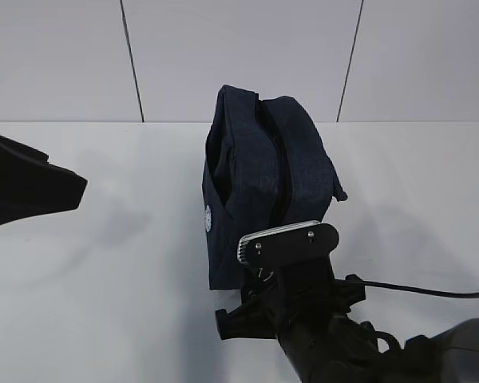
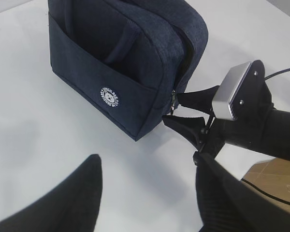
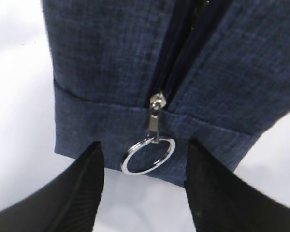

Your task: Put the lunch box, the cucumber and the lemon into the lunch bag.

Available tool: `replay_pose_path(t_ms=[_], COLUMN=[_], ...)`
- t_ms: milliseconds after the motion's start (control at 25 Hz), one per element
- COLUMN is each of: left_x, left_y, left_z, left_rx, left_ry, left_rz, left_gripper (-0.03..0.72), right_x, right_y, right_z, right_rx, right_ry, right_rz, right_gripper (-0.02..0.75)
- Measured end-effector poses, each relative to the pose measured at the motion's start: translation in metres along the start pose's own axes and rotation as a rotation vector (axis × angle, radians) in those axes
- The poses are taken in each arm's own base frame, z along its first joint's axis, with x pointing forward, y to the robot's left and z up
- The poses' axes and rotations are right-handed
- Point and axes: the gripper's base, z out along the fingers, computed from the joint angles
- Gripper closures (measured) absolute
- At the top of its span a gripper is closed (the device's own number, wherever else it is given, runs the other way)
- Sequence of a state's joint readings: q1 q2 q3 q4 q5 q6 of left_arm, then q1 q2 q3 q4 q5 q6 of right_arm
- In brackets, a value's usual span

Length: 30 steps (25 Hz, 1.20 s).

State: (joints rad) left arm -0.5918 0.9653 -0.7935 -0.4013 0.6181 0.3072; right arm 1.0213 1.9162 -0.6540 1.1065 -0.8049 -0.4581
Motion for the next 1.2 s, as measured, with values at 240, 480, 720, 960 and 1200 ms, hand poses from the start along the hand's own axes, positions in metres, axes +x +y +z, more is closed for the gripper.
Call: replay_pose_path(t_ms=[240,480,720,960,1200], left_x=[0.0,0.0,0.0,0.001,0.001], left_y=[0.0,0.0,0.0,0.0,0.0], left_z=[0.0,0.0,0.0,0.0,0.0], left_rx=[0.001,0.001,0.002,0.002,0.002], left_ry=[0.003,0.003,0.005,0.007,0.007], left_rz=[0.0,0.0,0.0,0.0,0.0], left_gripper=[0.257,0.257,0.257,0.257,0.257], right_x=[-0.001,-0.005,0.0,0.001,0.001], right_y=[0.0,0.002,0.001,0.001,0.001], right_z=[0.007,0.009,0.013,0.013,0.013], right_rx=[0.015,0.013,0.042,0.046,0.047], right_ry=[0.0,-0.011,0.011,0.013,0.014], right_rz=[0.008,0.02,0.033,0.038,0.037], right_gripper=[0.302,0.307,0.436,0.564,0.694])
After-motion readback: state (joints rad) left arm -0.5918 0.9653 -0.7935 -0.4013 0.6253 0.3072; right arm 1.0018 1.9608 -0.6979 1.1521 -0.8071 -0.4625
